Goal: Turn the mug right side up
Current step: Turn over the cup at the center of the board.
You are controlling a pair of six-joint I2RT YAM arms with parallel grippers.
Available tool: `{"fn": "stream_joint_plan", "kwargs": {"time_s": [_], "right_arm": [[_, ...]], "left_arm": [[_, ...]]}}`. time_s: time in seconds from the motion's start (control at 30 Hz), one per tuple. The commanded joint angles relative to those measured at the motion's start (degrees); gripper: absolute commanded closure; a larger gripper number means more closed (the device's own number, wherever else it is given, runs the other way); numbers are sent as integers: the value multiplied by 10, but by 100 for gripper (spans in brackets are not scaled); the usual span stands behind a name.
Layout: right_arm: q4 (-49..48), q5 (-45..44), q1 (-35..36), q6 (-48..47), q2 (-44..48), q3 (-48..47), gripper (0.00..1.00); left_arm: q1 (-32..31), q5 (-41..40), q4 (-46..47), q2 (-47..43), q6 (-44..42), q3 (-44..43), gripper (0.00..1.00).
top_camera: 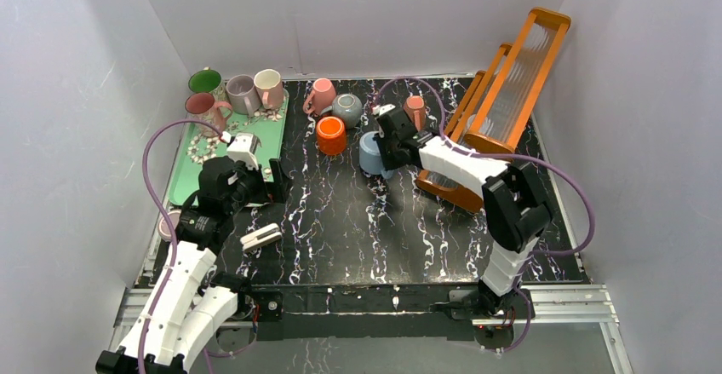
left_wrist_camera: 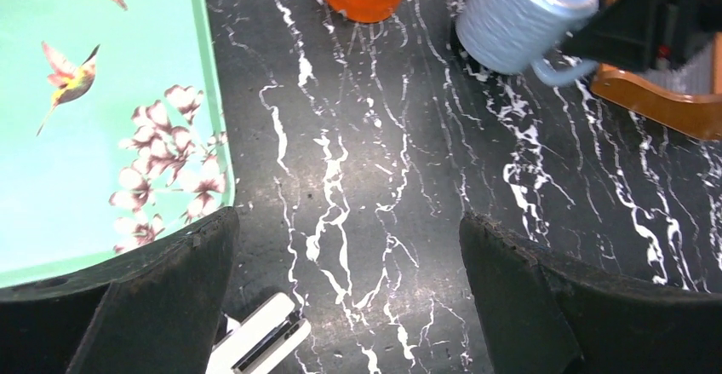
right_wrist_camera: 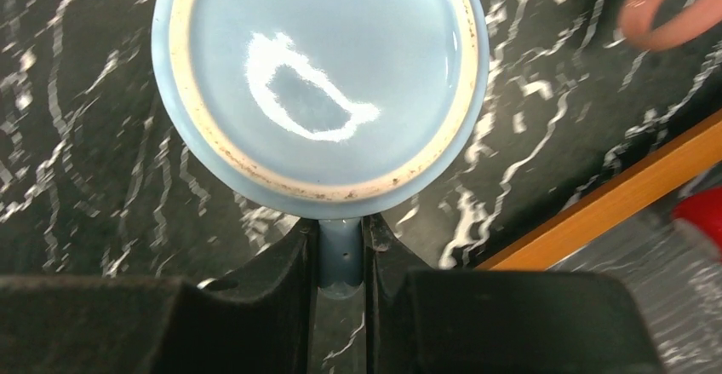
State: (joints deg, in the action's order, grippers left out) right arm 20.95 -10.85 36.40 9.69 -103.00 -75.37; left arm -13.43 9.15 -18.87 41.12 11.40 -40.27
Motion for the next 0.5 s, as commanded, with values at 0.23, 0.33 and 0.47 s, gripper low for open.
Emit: {"fn": "stream_joint_plan", "kwargs": {"time_s": [0.23,0.33,0.47], "right_arm": [[-19,25,73,122,156,89,99],[-40,39,86,147,191,117,99],[-111,80,97,192,241,172,99]], "left_arm": [[-7,-97,-16,8,61,-10,2],[-7,-82,-38,8,89,-17,2],[-7,-13,-50,2,129,-23,8]]}}
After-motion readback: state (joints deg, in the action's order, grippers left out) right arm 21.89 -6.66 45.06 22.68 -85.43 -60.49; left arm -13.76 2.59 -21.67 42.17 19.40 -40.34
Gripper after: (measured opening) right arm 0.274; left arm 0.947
